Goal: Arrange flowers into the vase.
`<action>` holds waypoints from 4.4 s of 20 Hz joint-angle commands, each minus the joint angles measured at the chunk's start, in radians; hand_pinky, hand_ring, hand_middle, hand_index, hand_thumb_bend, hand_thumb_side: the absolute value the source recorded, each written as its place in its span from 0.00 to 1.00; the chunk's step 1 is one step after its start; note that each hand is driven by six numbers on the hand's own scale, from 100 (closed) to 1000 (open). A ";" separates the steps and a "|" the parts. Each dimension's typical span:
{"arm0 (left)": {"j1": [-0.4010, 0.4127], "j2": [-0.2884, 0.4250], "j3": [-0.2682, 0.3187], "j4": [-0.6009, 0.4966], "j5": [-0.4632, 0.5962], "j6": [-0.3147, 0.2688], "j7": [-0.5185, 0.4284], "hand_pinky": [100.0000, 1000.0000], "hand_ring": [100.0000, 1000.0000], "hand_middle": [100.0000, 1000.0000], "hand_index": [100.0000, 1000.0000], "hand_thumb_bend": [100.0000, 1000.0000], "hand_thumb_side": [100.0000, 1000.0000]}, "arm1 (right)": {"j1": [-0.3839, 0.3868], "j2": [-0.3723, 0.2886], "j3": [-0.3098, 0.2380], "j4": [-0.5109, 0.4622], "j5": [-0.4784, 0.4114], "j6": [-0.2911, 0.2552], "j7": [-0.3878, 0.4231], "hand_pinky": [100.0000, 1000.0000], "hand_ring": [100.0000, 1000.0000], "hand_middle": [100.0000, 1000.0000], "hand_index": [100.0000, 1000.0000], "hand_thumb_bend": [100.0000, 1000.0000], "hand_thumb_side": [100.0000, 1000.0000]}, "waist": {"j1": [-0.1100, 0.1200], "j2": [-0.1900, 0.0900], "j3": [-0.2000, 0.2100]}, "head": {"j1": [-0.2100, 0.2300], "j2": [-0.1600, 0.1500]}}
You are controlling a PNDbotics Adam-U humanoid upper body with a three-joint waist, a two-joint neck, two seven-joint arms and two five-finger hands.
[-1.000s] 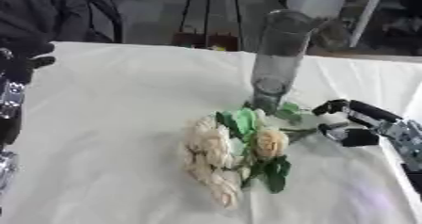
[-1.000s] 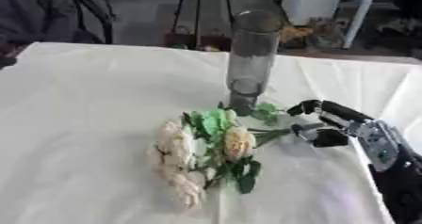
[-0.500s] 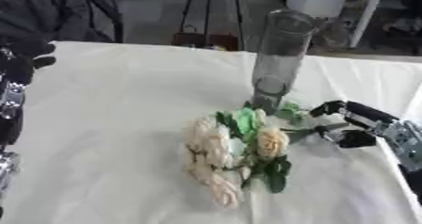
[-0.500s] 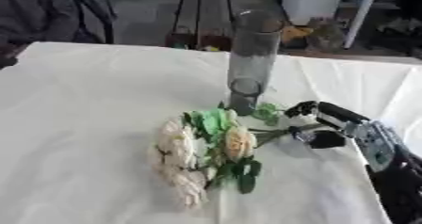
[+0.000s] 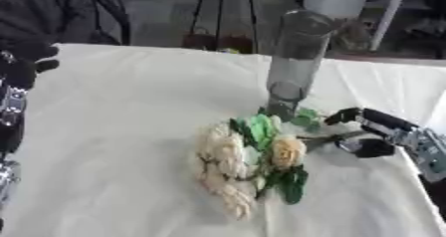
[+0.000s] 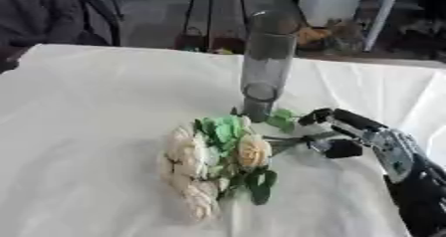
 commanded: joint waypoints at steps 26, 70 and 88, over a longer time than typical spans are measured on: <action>-0.012 0.019 0.001 -0.010 -0.004 0.001 -0.002 0.78 0.78 0.74 0.72 0.42 0.73 | 0.000 -0.039 0.048 -0.050 -0.027 -0.145 0.169 0.82 0.82 0.74 0.86 0.10 0.49 | -0.004 -0.011 -0.001 | 0.009 -0.002; -0.012 0.019 0.000 -0.012 -0.004 0.001 -0.003 0.78 0.78 0.74 0.72 0.42 0.73 | 0.007 0.000 0.093 -0.075 -0.026 -0.145 0.232 0.81 0.81 0.72 0.86 0.10 0.48 | -0.002 -0.009 0.000 | 0.009 -0.001; -0.014 0.019 -0.001 -0.012 -0.003 0.002 -0.005 0.78 0.77 0.74 0.72 0.42 0.73 | 0.004 0.023 0.121 -0.142 0.096 -0.145 0.108 0.76 0.74 0.64 0.82 0.13 0.44 | -0.001 -0.009 -0.002 | 0.008 -0.002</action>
